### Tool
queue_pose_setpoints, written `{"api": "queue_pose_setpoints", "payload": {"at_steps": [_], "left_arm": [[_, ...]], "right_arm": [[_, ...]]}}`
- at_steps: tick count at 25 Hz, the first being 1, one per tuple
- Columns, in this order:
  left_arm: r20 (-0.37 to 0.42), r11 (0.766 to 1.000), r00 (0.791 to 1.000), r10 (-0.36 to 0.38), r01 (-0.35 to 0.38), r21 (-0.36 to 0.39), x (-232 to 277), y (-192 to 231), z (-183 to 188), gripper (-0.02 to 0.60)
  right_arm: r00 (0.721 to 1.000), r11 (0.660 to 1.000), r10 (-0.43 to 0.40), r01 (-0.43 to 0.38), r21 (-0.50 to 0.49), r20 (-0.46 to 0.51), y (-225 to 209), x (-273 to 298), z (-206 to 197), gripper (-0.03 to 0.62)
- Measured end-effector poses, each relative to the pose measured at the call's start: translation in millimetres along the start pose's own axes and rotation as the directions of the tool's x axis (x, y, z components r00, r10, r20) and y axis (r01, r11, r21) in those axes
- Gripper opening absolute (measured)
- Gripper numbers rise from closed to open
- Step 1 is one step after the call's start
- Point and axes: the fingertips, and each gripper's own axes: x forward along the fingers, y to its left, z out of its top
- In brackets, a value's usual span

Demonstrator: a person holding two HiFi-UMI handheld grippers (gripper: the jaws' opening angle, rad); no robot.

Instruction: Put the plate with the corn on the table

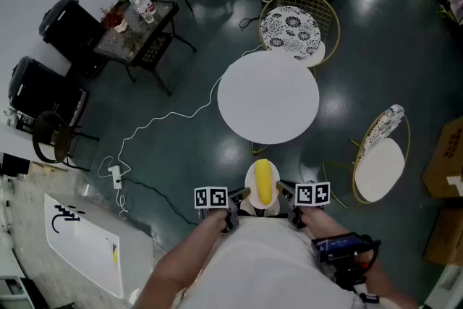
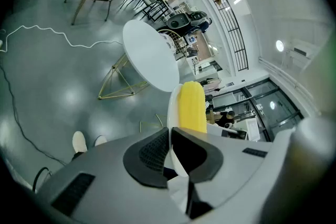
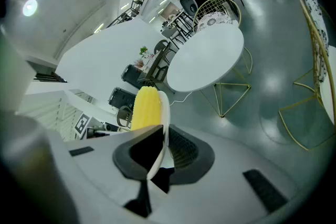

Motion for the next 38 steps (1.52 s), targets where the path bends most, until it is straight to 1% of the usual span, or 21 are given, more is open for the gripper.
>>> {"api": "queue_pose_setpoints", "payload": {"at_steps": [4,6,10,15,19,23,31,38], "left_arm": [[0.009,0.999,1.000,-0.022,0.022,-0.048,-32,-3,-54,0.028],[0.020,0.998,1.000,-0.022,0.023,-0.050,-48,-5,-74,0.028],[0.056,1.000,0.998,-0.002,0.003,-0.022,-77,-6,-101,0.028],[0.087,0.998,0.996,-0.014,0.020,-0.065,-108,0,-125,0.028],[0.104,0.996,0.994,-0.035,0.043,-0.080,-126,5,-132,0.028],[0.116,0.995,0.992,-0.043,0.053,-0.084,-134,11,-137,0.028],[0.129,0.994,0.989,-0.068,0.078,-0.080,-141,10,-122,0.029],[0.123,0.993,0.989,-0.079,0.089,-0.076,-144,10,-113,0.029]], "right_arm": [[1.000,1.000,0.014,-0.014,0.003,-0.001,27,-23,-49,0.041],[1.000,1.000,0.018,-0.018,-0.006,-0.005,40,-30,-69,0.041],[1.000,1.000,0.018,-0.018,-0.008,0.014,61,-38,-100,0.041],[0.999,0.999,0.039,-0.038,-0.020,0.034,87,-37,-125,0.041],[0.997,0.998,0.060,-0.058,-0.040,0.041,107,-35,-134,0.041],[0.997,0.997,0.062,-0.060,-0.047,0.052,113,-31,-140,0.041],[0.996,0.994,0.065,-0.060,-0.092,0.057,127,-27,-126,0.041],[0.996,0.995,0.063,-0.058,-0.079,0.063,131,-22,-120,0.041]]}}
